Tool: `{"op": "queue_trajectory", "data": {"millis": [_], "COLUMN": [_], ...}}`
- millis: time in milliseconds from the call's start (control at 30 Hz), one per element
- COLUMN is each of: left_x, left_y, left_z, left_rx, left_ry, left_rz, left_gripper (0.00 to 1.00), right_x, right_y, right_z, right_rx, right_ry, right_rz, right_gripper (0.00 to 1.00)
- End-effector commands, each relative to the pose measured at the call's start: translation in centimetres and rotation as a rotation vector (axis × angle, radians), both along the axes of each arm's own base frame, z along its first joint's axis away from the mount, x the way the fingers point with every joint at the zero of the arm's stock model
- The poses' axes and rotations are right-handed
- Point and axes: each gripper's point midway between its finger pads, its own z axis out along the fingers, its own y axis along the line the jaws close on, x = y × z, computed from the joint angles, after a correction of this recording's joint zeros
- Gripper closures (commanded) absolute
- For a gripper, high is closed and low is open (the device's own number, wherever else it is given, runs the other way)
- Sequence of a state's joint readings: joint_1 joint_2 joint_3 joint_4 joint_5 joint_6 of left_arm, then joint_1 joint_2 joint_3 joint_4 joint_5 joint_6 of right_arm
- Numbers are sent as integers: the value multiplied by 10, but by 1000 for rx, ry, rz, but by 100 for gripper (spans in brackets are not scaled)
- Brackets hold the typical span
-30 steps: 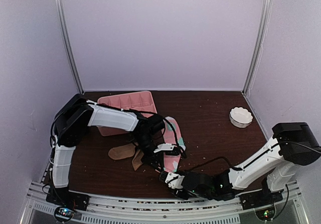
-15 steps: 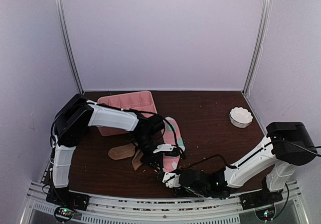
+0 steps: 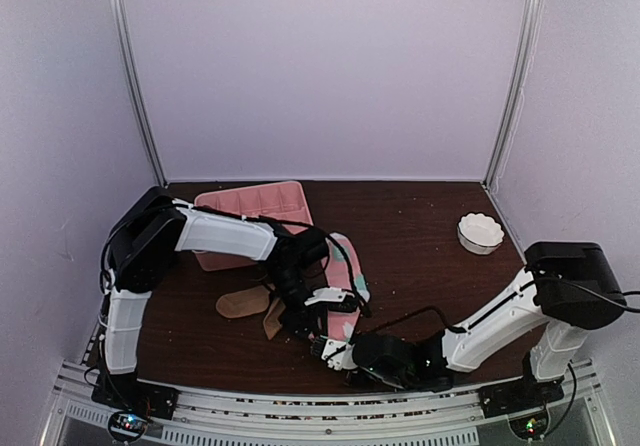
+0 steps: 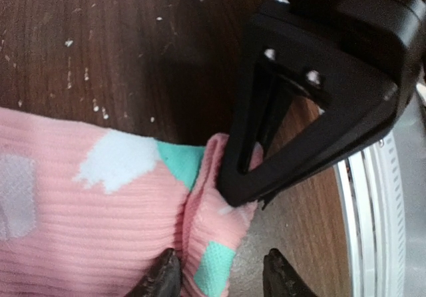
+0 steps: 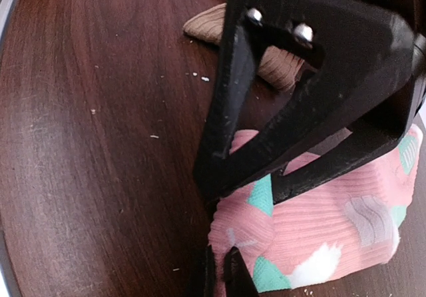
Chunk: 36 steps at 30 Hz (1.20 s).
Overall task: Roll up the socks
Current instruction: Pick up the sock from the center of the board.
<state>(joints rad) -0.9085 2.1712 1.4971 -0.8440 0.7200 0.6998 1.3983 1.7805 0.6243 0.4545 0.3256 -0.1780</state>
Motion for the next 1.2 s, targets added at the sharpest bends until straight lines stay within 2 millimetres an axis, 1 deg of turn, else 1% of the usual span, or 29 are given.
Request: {"op": "queue_trajectory", "data": {"millis": [0, 67, 133, 167, 367, 433, 500, 600, 700, 767, 900, 967, 1167], "left_x": [14, 17, 18, 18, 16, 12, 7, 1, -8, -9, -2, 3, 11], "left_y": [8, 11, 15, 17, 21, 21, 20, 18, 16, 14, 11, 10, 12], "left_z": [2, 12, 19, 21, 32, 36, 42, 48, 44, 41, 34, 29, 19], "left_rx": [-11, -43, -63, -73, -148, -181, -215, -255, -260, -260, -252, -242, -216], "left_ry": [-112, -154, -186, -206, -261, -254, -245, -239, -256, -275, -321, -347, -402], "left_rz": [25, 39, 45, 47, 96, 103, 107, 90, 51, 34, 23, 15, -9], "left_gripper": [44, 37, 24, 21, 18, 18, 18, 18, 20, 23, 30, 34, 41], "right_x": [-7, -8, -10, -12, -20, -22, -22, -17, -14, -12, -10, -11, -19], "right_y": [-9, -13, -17, -18, -26, -27, -29, -23, -19, -18, -26, -30, -44], "right_z": [-19, -18, -16, -15, -11, -14, -22, -32, -46, -55, -73, -78, -86], "right_rx": [-36, -11, 25, 48, 173, 214, 224, 218, 180, 168, 162, 168, 172], "right_ry": [120, 179, 257, 299, 529, 608, 693, 815, 917, 993, 1123, 1164, 1235], "right_rz": [-21, -46, -69, -81, -160, -180, -211, -262, -311, -356, -440, -465, -503], "right_gripper": [100, 100, 100, 100, 100, 100, 100, 100, 100, 100, 100, 100, 100]}}
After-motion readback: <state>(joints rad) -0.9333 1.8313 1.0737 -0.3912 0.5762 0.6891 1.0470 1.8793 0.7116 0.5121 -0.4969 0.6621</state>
